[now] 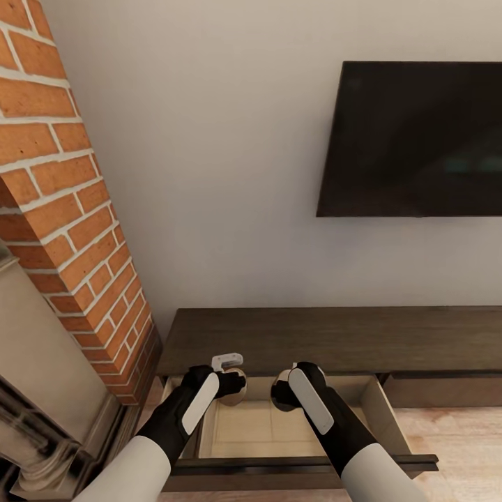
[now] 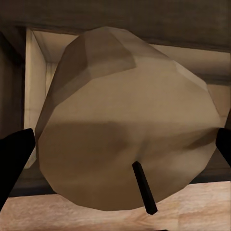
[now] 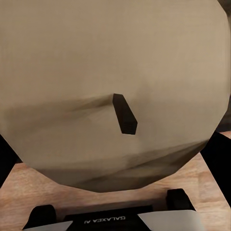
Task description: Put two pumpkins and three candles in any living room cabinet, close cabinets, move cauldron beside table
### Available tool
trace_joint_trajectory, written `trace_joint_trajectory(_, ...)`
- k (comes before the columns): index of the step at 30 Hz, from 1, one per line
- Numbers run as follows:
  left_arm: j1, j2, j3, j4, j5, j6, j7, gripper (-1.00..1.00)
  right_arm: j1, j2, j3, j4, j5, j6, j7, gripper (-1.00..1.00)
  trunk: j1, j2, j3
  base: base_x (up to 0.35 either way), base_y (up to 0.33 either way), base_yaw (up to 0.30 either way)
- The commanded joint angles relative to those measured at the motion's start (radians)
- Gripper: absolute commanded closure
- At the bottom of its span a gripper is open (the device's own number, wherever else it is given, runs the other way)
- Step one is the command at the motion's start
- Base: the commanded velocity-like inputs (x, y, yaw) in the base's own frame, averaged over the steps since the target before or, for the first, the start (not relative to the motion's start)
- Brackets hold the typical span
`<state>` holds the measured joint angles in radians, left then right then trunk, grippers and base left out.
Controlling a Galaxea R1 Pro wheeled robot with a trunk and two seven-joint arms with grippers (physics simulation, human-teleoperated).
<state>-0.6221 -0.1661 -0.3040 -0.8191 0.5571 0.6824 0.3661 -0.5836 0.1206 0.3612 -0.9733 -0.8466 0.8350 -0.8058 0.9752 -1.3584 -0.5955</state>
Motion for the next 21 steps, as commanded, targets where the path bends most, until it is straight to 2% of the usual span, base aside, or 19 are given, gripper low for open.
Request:
trace_joint_trajectory(1, -0.001, 0.000, -0.002, -0.001, 0.010, 0.002, 0.010, 1.00, -0.001, 0.000, 0.002, -0.001, -0.010, 0.001, -0.010, 1.00, 0.004, -0.008, -0.004, 0.000, 0.000, 0.000)
trace_joint_trajectory(13, -0.001, 0.000, -0.004, 0.000, 0.012, 0.006, 0.014, 1.00, -0.001, -0.001, 0.001, 0.011, -0.006, 0.000, -0.006, 1.00, 0.050, -0.092, -0.042, 0.000, 0.000, 0.000)
trace_joint_trajectory(21, -0.001, -0.001, -0.004, -0.001, 0.012, 0.011, 0.063, 1.00, -0.001, -0.001, 0.001, 0.015, -0.006, -0.003, -0.005, 1.00, 0.080, -0.148, -0.067, 0.000, 0.000, 0.000)
